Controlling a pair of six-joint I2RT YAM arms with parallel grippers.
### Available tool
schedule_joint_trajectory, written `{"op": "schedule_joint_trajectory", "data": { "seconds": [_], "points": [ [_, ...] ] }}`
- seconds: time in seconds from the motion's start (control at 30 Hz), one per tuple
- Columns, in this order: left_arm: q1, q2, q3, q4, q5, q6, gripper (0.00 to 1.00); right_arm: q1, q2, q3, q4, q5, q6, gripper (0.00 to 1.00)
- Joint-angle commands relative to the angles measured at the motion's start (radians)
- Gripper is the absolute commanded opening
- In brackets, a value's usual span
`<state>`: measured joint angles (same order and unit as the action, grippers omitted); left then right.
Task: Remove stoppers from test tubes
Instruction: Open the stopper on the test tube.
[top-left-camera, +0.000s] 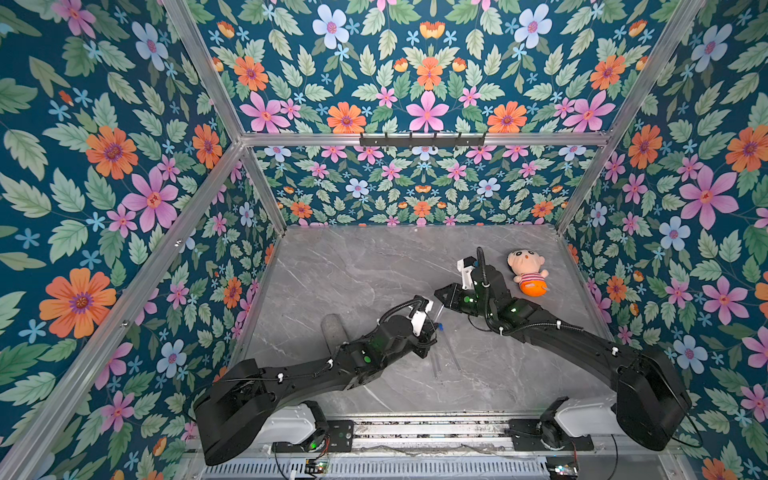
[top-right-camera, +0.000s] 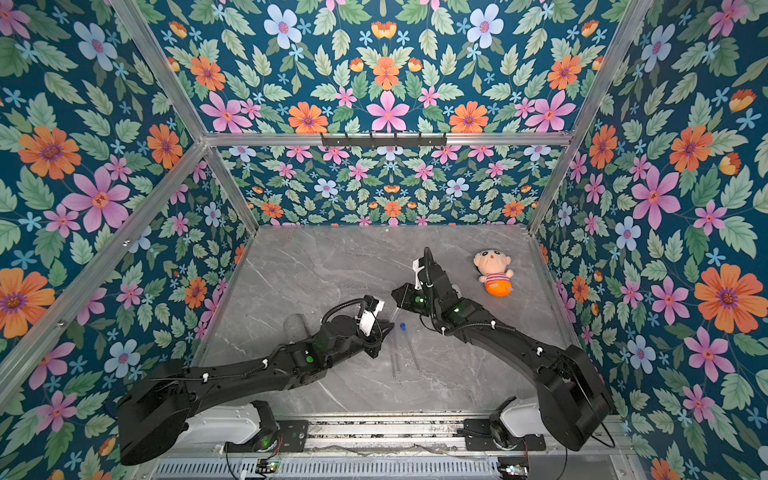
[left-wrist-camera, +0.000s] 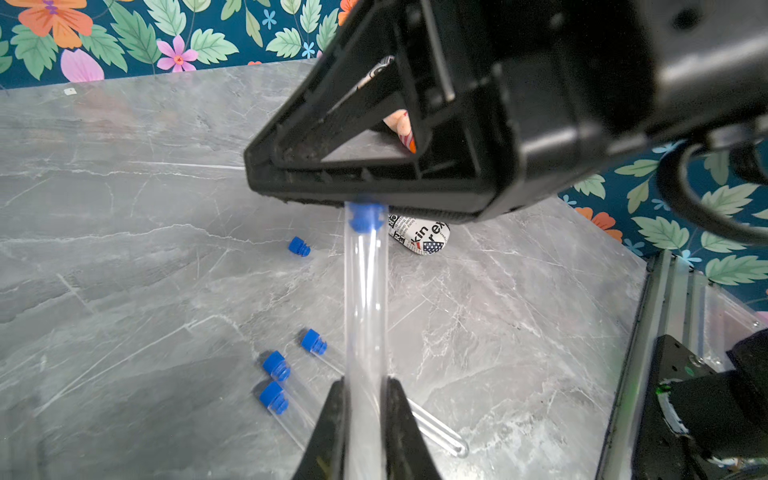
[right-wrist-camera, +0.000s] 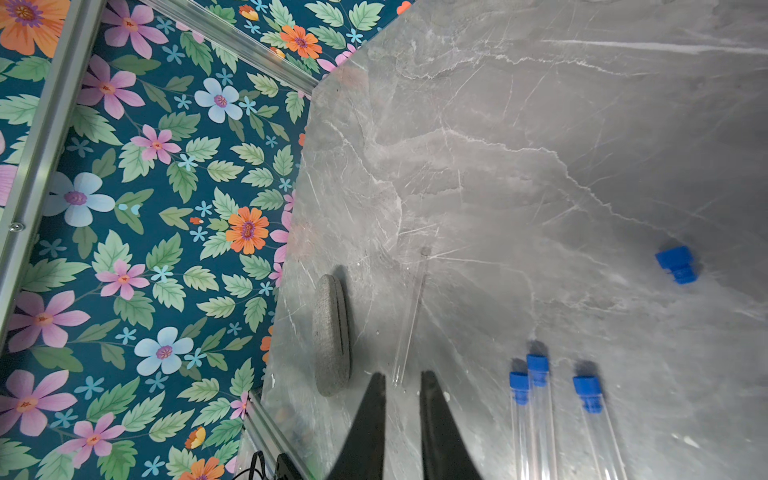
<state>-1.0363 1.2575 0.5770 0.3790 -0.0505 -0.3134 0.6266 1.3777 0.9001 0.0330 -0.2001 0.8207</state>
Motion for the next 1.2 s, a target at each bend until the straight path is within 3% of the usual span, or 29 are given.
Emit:
{"op": "schedule_joint_trajectory", "data": {
  "seconds": [0.0, 0.73, 1.17],
  "points": [
    [-0.001, -0.015, 0.009, 0.013, 0.000, 0.006, 0.14, 0.001, 0.013, 0.007, -0.034, 0.074, -0.044, 0.00],
    [-0.001, 0.005, -0.024, 0.037, -0.032, -0.005, 0.13, 0.004, -0.076, -0.014, -0.030, 0.084, -0.029, 0.00],
    [-0.001, -0.005, -0.024, -0.005, -0.071, -0.013, 0.13, -0.099, -0.197, -0.077, -0.005, 0.019, 0.022, 0.00]
  ]
}}
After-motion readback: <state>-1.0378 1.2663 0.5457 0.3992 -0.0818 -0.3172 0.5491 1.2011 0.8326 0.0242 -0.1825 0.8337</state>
